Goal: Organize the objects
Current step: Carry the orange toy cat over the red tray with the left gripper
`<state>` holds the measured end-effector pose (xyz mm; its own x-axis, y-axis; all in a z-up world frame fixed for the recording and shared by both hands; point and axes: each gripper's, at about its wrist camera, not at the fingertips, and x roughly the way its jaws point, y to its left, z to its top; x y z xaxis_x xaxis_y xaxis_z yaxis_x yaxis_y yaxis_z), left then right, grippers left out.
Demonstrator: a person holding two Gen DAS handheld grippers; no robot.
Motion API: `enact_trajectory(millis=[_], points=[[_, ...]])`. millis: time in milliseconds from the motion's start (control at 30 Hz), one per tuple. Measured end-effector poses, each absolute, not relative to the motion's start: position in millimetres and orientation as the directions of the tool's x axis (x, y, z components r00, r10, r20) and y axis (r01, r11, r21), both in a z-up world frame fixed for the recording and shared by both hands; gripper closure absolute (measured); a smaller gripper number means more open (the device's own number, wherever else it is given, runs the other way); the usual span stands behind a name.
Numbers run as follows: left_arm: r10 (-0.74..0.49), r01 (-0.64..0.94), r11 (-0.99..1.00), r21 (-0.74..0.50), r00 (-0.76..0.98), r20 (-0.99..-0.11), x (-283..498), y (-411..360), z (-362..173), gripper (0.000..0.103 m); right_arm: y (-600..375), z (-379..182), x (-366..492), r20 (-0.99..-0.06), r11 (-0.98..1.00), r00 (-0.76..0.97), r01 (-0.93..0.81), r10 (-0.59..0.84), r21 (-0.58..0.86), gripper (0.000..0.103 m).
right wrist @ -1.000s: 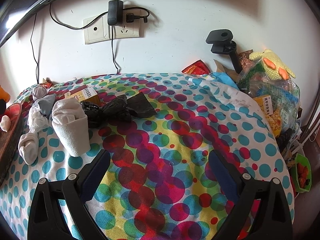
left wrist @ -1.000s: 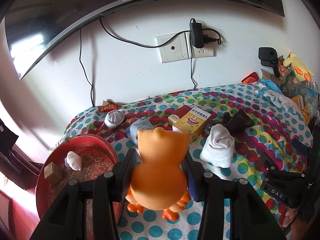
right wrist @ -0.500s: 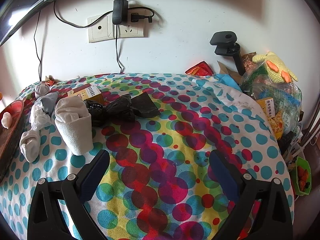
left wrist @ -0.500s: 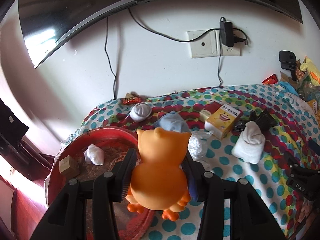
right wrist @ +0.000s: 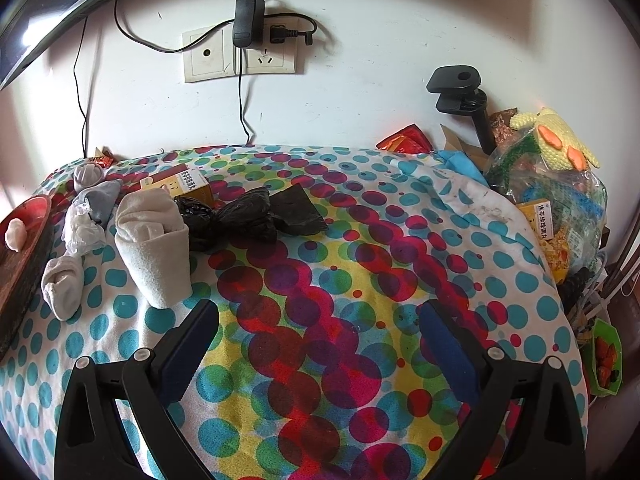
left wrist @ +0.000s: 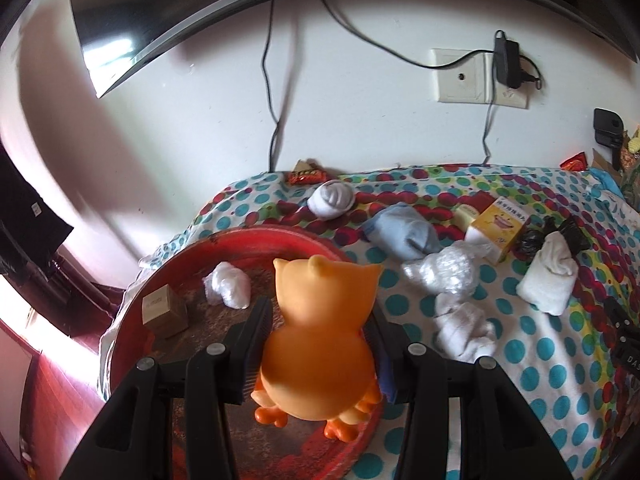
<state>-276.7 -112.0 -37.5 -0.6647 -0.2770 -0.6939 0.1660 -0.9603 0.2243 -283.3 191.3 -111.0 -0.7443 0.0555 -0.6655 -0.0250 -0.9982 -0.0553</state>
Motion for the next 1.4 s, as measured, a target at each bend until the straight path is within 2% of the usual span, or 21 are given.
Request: enact_trajectory(millis=[500,967,1400], points=[[-0.360,0.271,-0.932,0.243,-0.592,-0.721,-256.4,-180.0,-67.0,0.056,188.5,-111.1,-284.2,-0.669,-0.998,-0.742,-0.010,0.048,-0.060,0.002],[-0.389,0.313,-0.917,0.248,-0.560,-0.731,-247.6,-209.4,-77.1,0.056,184.1,-111.8,-284.9,-0.670,-0.997,-0.740,0.001,0.053,-0.080,0.002],[-0.297,0.378,-0.922,0.082,-0.556,-0.776,-209.7,-289.6,-84.4,0.056,180.8,-112.8,-282.9,-0.675,-0.996,-0.736,0.012,0.054,-0.093,0.001]])
